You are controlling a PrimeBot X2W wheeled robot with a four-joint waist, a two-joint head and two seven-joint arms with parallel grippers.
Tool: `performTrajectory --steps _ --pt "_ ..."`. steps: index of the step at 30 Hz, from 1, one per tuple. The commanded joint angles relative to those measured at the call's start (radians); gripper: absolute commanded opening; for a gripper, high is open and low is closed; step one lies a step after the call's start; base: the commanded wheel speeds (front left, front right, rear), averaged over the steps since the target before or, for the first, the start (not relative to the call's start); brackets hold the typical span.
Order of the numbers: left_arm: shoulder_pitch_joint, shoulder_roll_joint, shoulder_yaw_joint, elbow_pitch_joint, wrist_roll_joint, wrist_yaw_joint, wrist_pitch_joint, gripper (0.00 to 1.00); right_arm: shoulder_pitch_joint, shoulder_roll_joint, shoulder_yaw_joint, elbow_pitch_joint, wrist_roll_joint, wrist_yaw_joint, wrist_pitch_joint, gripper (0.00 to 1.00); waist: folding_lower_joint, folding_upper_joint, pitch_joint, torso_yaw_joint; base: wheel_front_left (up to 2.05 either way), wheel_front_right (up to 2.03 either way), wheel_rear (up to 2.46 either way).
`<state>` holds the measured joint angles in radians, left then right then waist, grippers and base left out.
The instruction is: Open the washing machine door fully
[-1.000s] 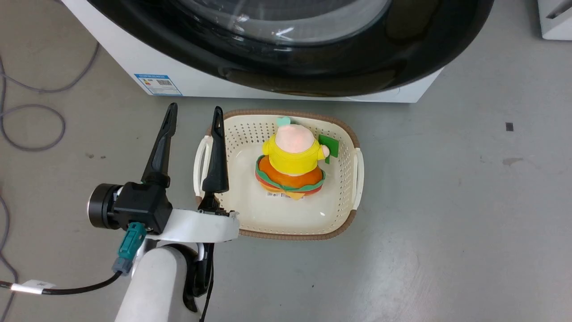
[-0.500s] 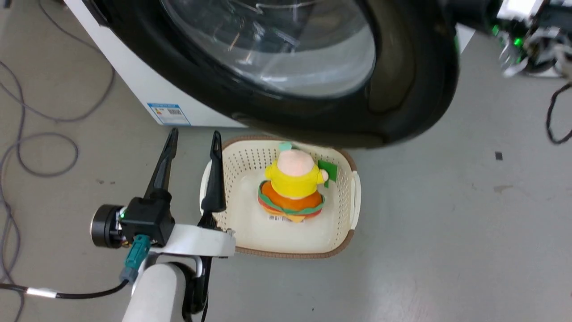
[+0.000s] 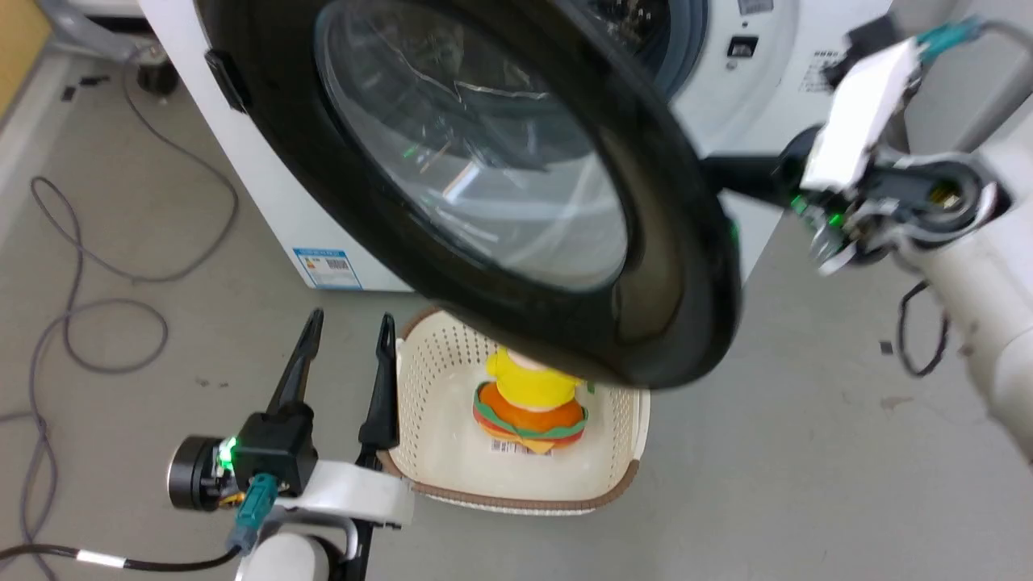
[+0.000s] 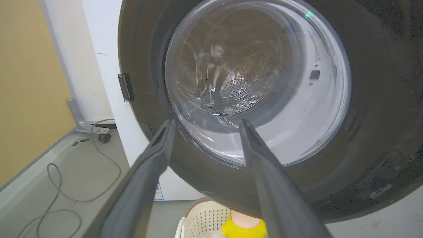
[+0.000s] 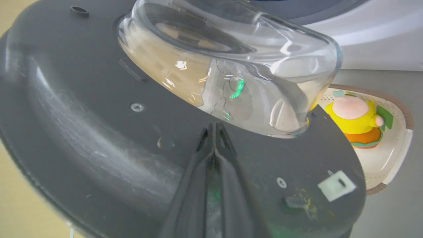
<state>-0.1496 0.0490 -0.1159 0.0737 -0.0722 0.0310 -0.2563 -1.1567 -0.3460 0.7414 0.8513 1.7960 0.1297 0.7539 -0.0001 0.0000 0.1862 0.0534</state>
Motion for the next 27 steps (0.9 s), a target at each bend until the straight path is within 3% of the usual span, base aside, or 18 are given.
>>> performTrajectory --steps 1,27 --pt "0.020 0.002 0.005 0.006 0.006 -0.005 -0.006 1.00 0.037 0.018 0.008 -0.019 0.014 0.001 0.002 0.00 0.0001 0.0000 -0.018 0.002 0.00 0.00 0.00" --pt "0.085 0.001 0.009 0.039 0.003 -0.011 -0.006 1.00 0.267 0.023 0.163 -0.333 0.136 0.001 0.016 0.00 0.0001 0.0000 -0.075 -0.014 0.00 0.00 0.00"
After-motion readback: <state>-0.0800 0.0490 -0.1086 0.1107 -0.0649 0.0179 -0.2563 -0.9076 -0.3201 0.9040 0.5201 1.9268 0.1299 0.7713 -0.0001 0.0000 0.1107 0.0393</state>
